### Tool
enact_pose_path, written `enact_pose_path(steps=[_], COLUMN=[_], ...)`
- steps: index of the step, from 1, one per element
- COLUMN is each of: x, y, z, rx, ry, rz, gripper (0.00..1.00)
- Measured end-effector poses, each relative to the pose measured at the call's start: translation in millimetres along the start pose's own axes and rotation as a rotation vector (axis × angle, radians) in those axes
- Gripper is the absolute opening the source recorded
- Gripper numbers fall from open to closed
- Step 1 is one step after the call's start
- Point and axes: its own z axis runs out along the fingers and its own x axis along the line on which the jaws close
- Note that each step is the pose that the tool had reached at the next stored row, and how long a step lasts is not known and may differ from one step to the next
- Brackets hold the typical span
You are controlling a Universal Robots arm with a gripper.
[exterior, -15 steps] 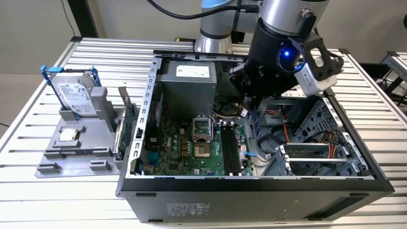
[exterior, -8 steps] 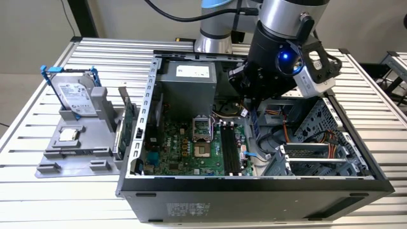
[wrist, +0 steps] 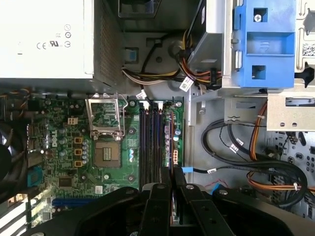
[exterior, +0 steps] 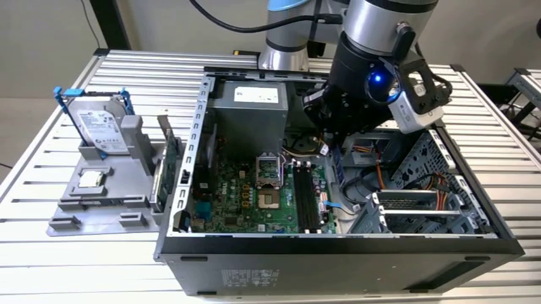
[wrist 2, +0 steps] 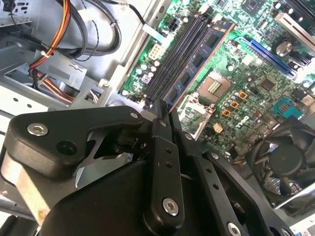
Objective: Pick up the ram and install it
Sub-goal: 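Insert the ram into the slot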
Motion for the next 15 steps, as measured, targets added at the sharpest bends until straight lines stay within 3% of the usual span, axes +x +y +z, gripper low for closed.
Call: enact_pose_path(steps=[15], x=[0.0], y=[-0.2], z=[5.4], rx=[-0.0003], ry=[-0.0001], rz=[0.000], gripper=[0.00])
